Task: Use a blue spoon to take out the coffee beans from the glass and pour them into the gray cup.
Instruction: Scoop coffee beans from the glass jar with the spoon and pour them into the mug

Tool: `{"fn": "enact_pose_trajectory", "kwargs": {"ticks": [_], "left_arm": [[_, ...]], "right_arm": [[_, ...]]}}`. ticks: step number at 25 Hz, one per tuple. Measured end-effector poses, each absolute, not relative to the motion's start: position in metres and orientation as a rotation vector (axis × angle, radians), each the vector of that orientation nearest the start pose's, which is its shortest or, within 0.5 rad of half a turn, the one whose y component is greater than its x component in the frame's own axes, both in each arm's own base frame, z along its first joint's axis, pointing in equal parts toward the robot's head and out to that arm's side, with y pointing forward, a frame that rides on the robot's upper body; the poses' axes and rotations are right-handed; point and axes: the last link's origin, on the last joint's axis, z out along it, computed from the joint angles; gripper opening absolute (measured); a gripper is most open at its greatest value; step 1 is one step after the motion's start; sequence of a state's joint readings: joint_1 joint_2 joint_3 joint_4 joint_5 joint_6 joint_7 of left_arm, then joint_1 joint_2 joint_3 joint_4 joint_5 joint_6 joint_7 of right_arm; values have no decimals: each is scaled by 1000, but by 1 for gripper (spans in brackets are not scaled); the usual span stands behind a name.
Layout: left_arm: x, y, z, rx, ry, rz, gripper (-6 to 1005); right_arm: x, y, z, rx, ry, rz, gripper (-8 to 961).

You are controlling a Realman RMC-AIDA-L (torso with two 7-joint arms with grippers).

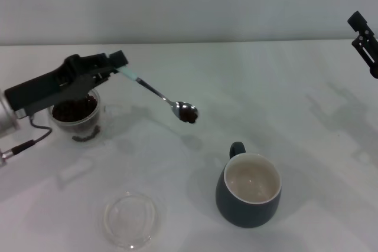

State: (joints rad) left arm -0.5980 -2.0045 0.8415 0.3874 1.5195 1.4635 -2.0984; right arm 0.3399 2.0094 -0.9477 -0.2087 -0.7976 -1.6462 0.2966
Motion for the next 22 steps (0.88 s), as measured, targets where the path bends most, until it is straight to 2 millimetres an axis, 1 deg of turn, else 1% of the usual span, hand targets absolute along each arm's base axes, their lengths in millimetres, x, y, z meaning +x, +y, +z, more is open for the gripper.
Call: {"fn": "enact_pose_trajectory", "kwargs": {"ticks": [4, 12, 22], "left_arm": [[-226, 362, -6, -2284, -1779, -1283, 136], [-200, 367, -30, -2404, -1809, -1177, 136], [-189, 372, -49, -2501, -1767, -987, 136]], "right_arm": [[309, 291, 56, -1739, 2, 938, 623], [312, 289, 55, -1739, 16, 935, 623], [316, 285, 57, -1728, 31, 926, 623]]}}
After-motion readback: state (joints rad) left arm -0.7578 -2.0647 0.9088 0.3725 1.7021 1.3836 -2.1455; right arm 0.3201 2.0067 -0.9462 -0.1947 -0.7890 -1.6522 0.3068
